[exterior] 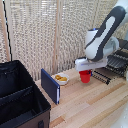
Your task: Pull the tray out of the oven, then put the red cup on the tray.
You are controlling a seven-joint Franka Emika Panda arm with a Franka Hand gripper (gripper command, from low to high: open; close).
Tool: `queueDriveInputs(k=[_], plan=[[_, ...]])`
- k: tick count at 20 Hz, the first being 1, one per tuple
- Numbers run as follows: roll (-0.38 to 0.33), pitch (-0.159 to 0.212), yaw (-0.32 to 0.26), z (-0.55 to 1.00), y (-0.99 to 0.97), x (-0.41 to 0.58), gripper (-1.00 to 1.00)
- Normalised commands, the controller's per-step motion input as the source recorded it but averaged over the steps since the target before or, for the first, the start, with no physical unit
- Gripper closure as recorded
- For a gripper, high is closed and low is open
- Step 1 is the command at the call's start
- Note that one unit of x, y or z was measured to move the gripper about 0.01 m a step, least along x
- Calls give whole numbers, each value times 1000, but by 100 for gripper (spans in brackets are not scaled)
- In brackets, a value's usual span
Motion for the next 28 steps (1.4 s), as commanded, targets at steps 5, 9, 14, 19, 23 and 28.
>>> queueDriveInputs(k=[5,9,14,19,23,28], plan=[[-139,0,-205,913,151,472,100],[-147,0,-218,817,93,474,100],[-100,-10,-242,449,-5,436,100],[-40,-20,-224,385,-139,451,100],[-10,-6,-200,480,-251,456,100],[65,14,-141,733,-394,387,100]])
